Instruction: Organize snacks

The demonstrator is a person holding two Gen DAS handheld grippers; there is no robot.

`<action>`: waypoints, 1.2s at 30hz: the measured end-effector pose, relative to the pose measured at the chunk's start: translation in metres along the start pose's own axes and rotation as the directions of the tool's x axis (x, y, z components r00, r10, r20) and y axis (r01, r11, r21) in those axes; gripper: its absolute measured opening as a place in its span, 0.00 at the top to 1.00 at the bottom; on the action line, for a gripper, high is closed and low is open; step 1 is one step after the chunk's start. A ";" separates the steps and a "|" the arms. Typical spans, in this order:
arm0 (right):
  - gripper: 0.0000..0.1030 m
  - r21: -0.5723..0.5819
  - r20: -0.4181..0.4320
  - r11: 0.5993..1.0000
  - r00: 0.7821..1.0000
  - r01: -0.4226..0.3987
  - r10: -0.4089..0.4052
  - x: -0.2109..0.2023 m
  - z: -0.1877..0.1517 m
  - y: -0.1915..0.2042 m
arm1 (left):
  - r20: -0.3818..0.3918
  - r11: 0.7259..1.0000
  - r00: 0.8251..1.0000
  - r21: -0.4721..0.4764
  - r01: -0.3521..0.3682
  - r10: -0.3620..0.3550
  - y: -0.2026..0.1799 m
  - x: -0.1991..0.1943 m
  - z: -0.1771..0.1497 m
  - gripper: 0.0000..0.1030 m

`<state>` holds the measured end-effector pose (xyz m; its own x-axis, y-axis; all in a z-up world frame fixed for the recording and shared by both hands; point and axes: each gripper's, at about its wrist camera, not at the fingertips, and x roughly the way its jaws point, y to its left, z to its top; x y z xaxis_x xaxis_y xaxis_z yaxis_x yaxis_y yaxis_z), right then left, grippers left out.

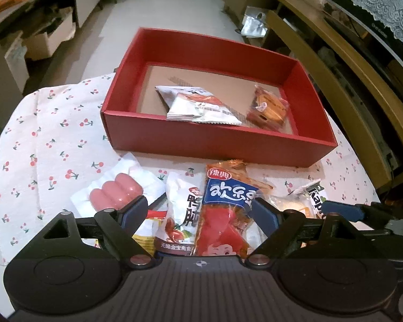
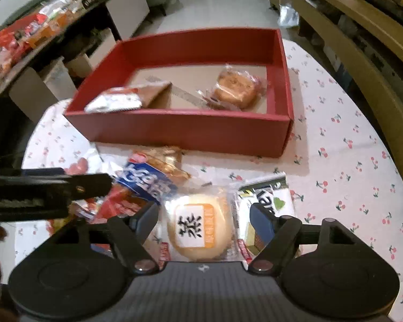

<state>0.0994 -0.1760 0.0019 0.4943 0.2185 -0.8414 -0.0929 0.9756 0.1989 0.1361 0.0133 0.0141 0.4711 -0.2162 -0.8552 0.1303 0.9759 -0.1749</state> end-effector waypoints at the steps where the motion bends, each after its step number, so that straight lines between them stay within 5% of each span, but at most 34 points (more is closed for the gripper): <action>1: 0.13 0.000 0.007 1.000 1.000 -0.008 0.008 -0.002 0.001 0.000 | 0.000 1.000 1.000 -0.003 0.002 -0.002 0.001 0.000 0.000 0.14; 9: 0.10 -0.067 -0.054 0.998 0.998 0.021 -0.025 0.023 -0.003 0.012 | -0.011 1.000 1.000 -0.008 0.007 -0.008 0.001 0.003 0.000 0.14; 10: 0.12 -0.082 -0.040 0.996 0.999 0.032 -0.035 0.023 -0.004 0.014 | -0.013 1.000 1.000 -0.005 0.009 -0.009 0.000 0.003 0.000 0.14; 12: 0.30 -0.089 -0.026 0.995 0.999 0.040 -0.042 0.025 -0.003 0.015 | -0.016 1.000 1.000 0.001 0.012 -0.012 -0.002 0.005 0.000 0.14; 15: 0.32 -0.096 -0.030 0.995 0.999 0.040 -0.043 0.023 -0.003 0.015 | -0.024 1.000 1.000 0.011 0.017 -0.016 -0.006 0.008 -0.001 0.14; 28: 0.34 -0.032 -0.005 0.998 0.999 0.051 -0.051 -0.034 -0.042 -0.015 | -0.062 0.988 0.998 0.156 0.007 0.002 -0.048 0.043 -0.002 0.14; 36: 0.34 -0.008 -0.010 0.999 0.999 0.035 -0.036 -0.036 -0.044 -0.020 | -0.027 0.968 0.997 0.244 -0.061 0.069 -0.062 0.063 -0.004 0.06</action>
<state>0.0456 -0.2026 0.0057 0.4886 0.1839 -0.8529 -0.0822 0.9829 0.1648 0.1540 -0.0604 -0.0308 0.4556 -0.1471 -0.8779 0.3101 0.9507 0.0016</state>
